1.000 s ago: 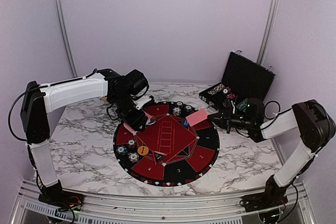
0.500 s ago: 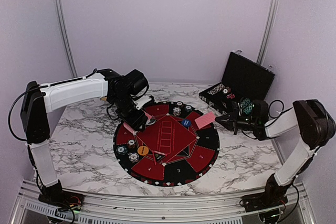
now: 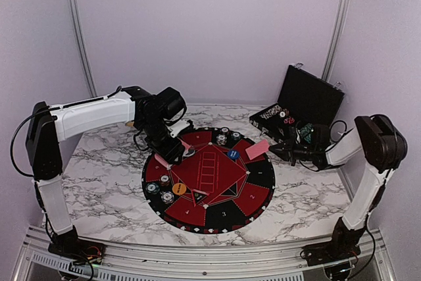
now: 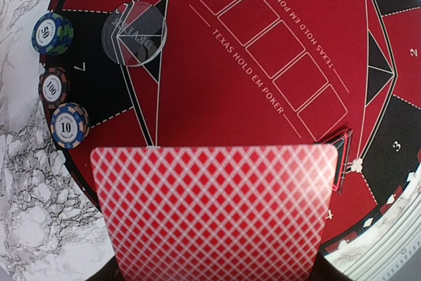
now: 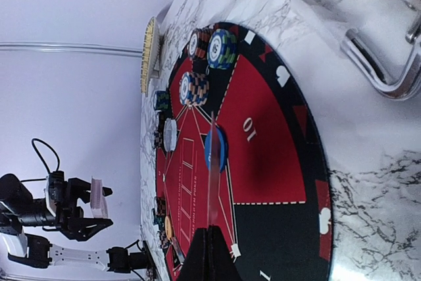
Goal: Distribute texas hold em gaming equipment
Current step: Distribute the poker card in the small blind area.
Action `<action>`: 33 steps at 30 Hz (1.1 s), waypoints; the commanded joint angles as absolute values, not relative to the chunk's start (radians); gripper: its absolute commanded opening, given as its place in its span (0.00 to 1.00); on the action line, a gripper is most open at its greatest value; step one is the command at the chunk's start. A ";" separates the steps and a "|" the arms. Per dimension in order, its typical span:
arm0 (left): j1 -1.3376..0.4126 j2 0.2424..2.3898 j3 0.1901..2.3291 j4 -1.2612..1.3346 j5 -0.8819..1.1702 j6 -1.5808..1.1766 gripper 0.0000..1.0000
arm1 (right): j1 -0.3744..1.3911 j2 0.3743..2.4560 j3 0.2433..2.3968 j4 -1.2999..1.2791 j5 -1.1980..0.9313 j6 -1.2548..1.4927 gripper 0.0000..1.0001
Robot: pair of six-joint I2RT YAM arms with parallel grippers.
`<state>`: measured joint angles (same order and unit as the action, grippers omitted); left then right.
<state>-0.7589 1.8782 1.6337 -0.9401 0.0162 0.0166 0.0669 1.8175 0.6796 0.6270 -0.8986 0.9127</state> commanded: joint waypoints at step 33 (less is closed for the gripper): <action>-0.749 1.835 1.643 -0.943 0.014 0.022 0.32 | 0.091 1.924 0.777 0.499 -0.800 0.788 0.00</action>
<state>-0.7532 1.8786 1.6337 -0.9401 0.0147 0.0162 0.0761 1.9114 0.7372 0.5652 -0.8452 0.8467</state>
